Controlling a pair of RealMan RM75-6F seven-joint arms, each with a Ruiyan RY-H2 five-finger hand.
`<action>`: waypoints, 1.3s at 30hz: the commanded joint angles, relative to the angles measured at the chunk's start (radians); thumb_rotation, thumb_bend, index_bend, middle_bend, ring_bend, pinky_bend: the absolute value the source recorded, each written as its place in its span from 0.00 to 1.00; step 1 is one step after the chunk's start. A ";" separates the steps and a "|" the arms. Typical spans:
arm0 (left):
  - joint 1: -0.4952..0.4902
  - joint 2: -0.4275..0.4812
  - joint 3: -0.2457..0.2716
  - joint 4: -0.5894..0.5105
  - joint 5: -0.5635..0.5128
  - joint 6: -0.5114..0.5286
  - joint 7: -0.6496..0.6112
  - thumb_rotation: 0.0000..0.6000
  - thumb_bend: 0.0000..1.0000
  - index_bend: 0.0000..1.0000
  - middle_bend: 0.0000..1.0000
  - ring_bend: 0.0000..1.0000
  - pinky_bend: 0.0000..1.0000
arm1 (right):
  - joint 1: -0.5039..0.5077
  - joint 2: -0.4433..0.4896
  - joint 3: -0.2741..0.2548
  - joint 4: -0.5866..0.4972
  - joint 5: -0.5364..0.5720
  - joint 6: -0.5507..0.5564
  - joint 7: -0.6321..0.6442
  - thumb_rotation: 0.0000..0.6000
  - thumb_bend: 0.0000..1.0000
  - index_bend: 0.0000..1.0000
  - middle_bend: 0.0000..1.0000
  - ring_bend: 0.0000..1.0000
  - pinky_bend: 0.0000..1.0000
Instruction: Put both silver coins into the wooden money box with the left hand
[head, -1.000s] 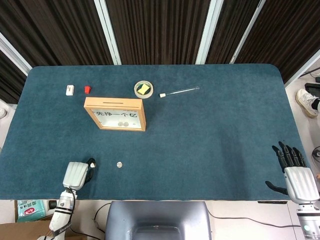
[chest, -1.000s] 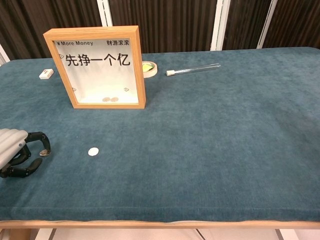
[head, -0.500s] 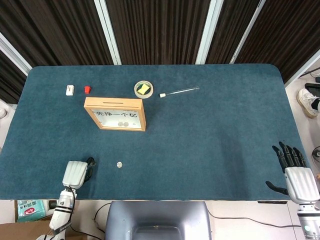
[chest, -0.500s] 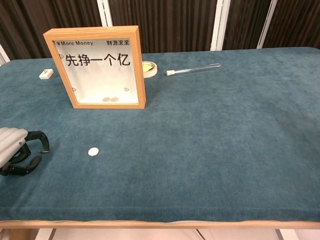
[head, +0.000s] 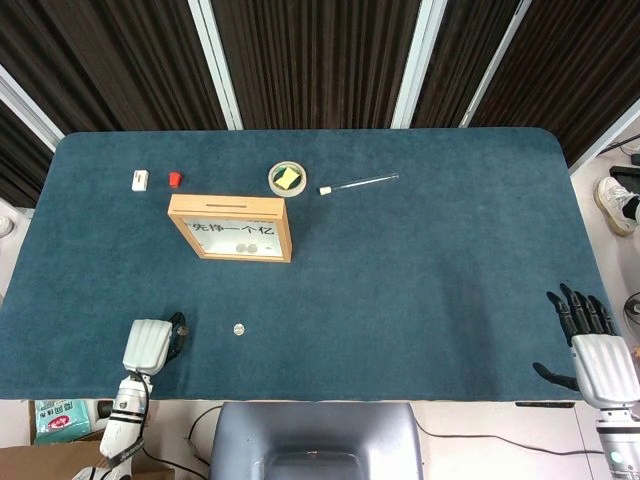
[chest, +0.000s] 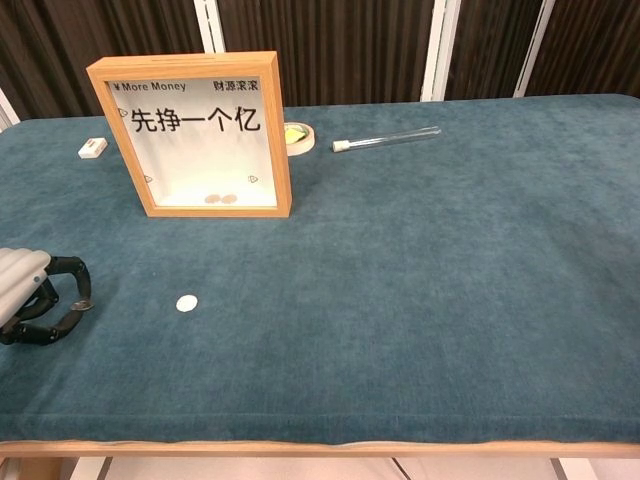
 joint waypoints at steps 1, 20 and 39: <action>0.001 -0.002 0.000 0.007 0.002 0.007 0.003 1.00 0.37 0.50 1.00 1.00 1.00 | 0.001 0.001 0.000 -0.002 0.000 -0.002 0.000 1.00 0.12 0.00 0.00 0.00 0.00; -0.004 -0.029 -0.001 0.054 0.009 0.026 -0.019 1.00 0.47 0.62 1.00 1.00 1.00 | 0.001 0.008 0.000 -0.007 0.010 -0.009 0.000 1.00 0.12 0.00 0.00 0.00 0.00; -0.115 0.477 -0.226 -0.697 -0.084 -0.017 0.144 1.00 0.47 0.62 1.00 1.00 1.00 | 0.018 0.013 0.015 -0.006 0.046 -0.046 0.010 1.00 0.12 0.00 0.00 0.00 0.00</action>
